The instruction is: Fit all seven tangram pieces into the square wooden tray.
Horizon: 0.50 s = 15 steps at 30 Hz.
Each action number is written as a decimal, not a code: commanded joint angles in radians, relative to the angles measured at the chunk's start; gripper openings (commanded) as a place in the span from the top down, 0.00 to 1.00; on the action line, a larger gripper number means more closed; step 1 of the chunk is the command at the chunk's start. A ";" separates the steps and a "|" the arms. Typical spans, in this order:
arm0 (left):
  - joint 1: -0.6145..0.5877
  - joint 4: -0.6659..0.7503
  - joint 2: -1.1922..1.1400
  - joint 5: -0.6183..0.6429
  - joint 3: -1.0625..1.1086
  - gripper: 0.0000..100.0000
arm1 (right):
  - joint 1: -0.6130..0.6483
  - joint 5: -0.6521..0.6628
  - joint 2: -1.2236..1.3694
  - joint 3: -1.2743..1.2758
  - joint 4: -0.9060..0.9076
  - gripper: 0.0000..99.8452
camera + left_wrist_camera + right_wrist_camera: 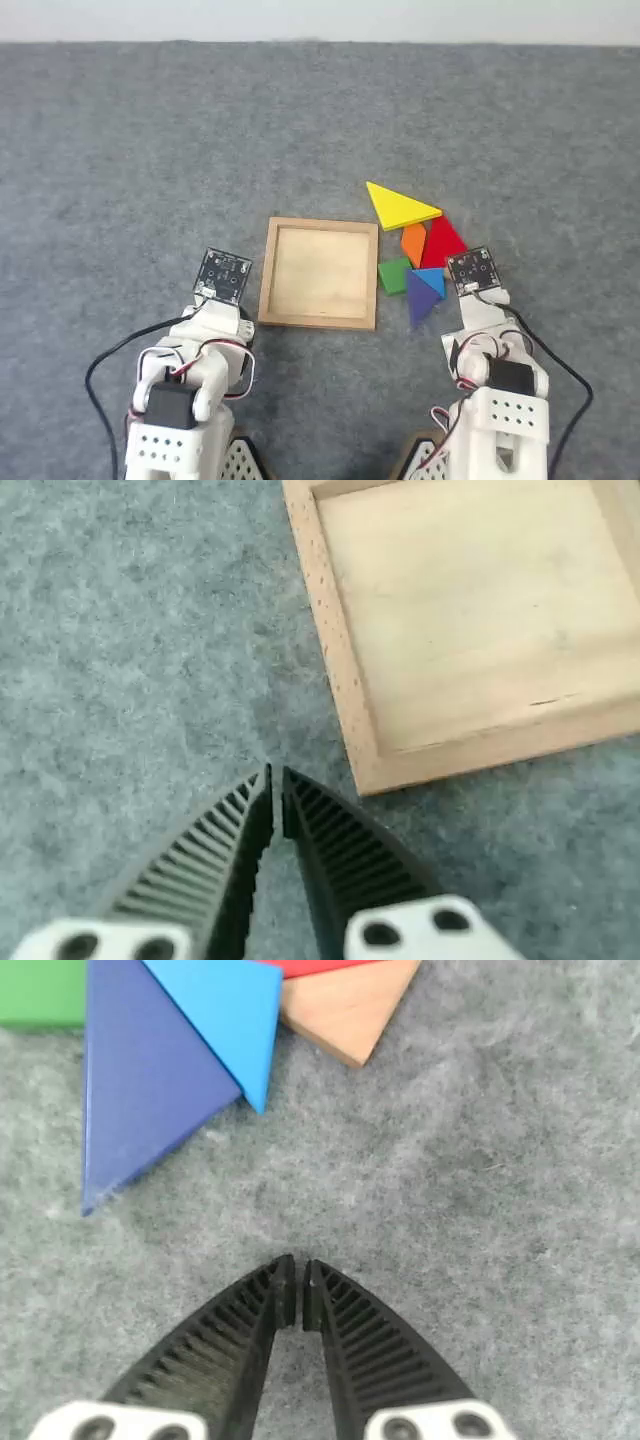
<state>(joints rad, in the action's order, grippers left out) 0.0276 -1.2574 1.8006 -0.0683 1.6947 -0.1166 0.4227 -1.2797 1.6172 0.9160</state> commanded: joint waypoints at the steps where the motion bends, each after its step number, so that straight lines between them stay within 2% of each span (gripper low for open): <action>1: -0.005 -0.003 0.015 -0.003 -0.010 0.98 | -0.005 0.009 -0.016 -0.011 -0.013 0.96; 15: -0.005 -0.003 0.015 -0.003 -0.010 0.98 | -0.005 0.008 -0.016 -0.011 -0.021 0.96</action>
<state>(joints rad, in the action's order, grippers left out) 0.0276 -1.2574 1.8006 -0.0683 1.6947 -0.1166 0.4227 -1.2797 1.6172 0.9160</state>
